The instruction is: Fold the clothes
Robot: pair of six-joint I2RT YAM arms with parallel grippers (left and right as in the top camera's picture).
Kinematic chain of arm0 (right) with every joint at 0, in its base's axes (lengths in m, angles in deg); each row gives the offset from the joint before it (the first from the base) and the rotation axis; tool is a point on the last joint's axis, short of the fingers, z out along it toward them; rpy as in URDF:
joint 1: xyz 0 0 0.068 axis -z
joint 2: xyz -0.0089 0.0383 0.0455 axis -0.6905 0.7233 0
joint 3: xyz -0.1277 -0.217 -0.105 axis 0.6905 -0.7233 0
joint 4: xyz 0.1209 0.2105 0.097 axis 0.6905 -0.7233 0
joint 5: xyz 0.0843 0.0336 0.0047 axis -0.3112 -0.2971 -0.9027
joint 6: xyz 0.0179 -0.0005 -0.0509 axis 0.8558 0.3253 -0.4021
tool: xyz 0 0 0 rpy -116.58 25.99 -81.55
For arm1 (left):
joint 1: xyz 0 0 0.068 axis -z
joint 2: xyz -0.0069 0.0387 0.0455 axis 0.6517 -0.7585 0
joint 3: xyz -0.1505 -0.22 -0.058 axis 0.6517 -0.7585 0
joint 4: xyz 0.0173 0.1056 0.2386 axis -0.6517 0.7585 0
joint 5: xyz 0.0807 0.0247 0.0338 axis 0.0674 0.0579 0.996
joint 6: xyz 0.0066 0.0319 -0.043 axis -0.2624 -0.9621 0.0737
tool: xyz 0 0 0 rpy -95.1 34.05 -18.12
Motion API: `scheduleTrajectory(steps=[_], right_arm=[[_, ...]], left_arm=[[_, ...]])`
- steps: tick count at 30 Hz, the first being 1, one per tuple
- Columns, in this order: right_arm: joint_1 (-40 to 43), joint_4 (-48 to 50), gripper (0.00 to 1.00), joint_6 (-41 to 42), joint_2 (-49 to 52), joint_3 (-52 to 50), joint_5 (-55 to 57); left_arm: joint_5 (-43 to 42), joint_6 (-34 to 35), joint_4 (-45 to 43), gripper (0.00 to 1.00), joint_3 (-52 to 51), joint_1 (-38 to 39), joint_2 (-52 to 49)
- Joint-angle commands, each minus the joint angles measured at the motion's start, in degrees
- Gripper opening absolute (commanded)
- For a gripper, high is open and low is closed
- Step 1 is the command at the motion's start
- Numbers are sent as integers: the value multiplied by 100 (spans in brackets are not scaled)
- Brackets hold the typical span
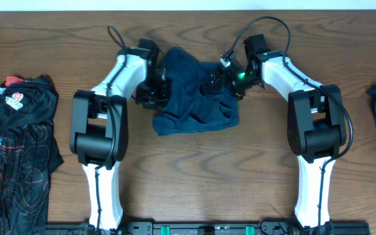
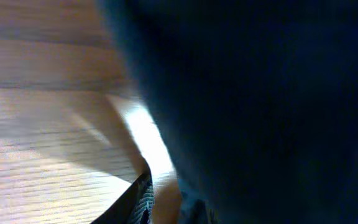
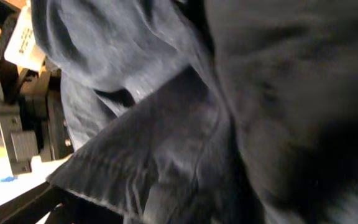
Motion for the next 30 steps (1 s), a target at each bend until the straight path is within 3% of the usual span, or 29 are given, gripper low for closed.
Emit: scheduleTrajectory(steps=[1,13,17,30], right_arm=[[-219,31,99,109,199,-94,50],[-391,229,99,181,199,-94,94],[-144,619,99,-348,175,-87,-957],[356,424,99,166,173,-90,-861]], left_arm=[[131,120,-74,31,-116,197,-282],[125,120,-48,32,-116,208,-282],[127,118,-52,32,-116,208,-282],[127,118,-70,32,-116,208,-282]])
